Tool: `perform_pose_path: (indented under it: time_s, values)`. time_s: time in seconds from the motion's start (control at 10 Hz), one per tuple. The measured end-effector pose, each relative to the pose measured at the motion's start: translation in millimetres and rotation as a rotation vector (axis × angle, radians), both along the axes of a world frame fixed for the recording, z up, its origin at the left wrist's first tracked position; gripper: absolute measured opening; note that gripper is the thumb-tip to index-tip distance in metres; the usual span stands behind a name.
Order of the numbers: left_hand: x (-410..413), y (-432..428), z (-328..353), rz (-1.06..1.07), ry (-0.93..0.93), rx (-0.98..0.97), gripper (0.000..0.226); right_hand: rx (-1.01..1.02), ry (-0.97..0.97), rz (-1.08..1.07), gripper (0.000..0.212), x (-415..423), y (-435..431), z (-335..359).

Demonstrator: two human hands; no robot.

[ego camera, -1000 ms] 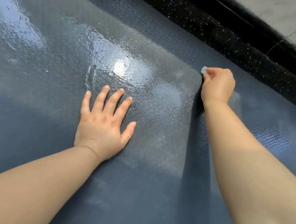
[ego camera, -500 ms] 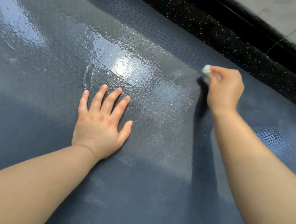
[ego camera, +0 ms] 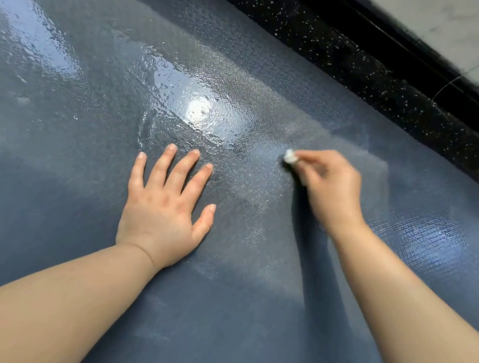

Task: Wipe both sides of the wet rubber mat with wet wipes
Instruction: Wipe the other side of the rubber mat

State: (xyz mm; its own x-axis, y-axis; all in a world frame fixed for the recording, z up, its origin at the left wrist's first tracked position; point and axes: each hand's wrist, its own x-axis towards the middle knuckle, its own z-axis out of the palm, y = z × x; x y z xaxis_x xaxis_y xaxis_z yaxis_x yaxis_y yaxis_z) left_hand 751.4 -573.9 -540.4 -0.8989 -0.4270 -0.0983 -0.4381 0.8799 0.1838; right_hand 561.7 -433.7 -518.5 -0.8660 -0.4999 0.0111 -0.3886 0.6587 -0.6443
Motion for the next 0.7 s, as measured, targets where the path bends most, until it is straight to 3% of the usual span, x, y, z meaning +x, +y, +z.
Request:
perform_pose_path:
  time_s: [0.2,0.3,0.5,0.6,0.7]
  values:
    - [0,0,0,-0.005,-0.008,0.002,0.064,0.023,0.049,-0.582,0.021,-115,-3,1]
    - [-1,0,-1,-0.004,-0.006,0.005,0.063,0.110,-0.012,-0.621,0.020,-116,-23,-6]
    - [-1,-1,0,-0.007,-0.013,0.004,0.064,0.064,0.101,0.023,0.014,-2,-79,-16]
    - [-1,-1,1,-0.011,-0.011,0.010,0.063,0.010,0.021,0.113,0.014,8,-77,-10]
    - [-1,-1,1,-0.011,-0.008,0.008,0.063,-0.083,0.006,-0.171,0.018,-44,-63,1]
